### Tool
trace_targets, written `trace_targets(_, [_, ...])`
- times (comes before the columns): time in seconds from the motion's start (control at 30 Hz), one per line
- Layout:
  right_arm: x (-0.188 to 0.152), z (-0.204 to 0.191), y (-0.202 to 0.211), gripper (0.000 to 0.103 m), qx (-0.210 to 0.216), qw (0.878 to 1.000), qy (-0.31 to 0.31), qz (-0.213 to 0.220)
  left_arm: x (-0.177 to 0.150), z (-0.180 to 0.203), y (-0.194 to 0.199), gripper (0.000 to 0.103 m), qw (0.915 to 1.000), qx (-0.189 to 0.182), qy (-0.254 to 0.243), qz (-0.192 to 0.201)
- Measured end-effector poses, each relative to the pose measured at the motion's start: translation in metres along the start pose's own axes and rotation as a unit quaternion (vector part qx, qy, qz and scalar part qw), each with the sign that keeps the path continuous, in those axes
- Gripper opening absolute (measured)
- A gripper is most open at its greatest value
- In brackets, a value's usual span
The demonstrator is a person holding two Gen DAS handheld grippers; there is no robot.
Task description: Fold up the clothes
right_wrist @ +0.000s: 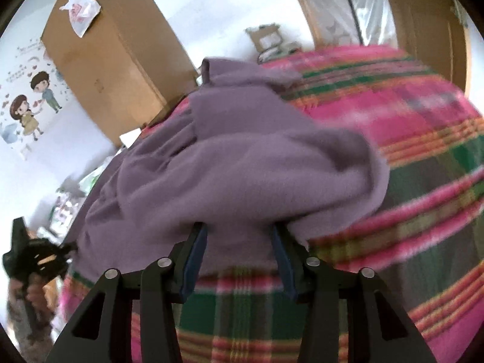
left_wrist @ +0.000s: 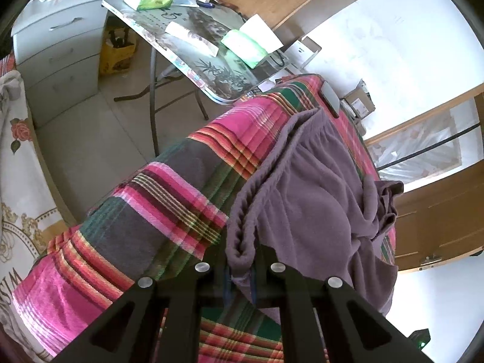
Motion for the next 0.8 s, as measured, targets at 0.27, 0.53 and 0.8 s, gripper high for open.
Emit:
trace_targets(0.27, [0.014,0.007,-0.013,0.038,-0.015,1.0,-0.016,-0.001,-0.003,-0.003,-0.001,0.01,1.0,-0.002,-0.002,-0.003])
trace_targets(0.53, [-0.012,-0.037,0.016,0.038,0.055,0.998,0.04,-0.016,0.0,-0.002,0.002,0.009,0.9997,-0.022,0.009,-0.01])
trace_targets(0.8, [-0.044,-0.066,0.019,0.038,0.146,0.983,-0.027,-0.104,0.009,0.01,0.017,0.009,0.9977,-0.064,0.023,0.0])
Point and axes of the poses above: each gripper's, at about its wrist camera, not at the fingertips, and y roughly against the way its jaws point, z to its right, x to its top, the point moved 6 cm from there along -y, roughly the way its jaws point, and after that the axes turned 11 degrees about z, right-handed, at the moved point
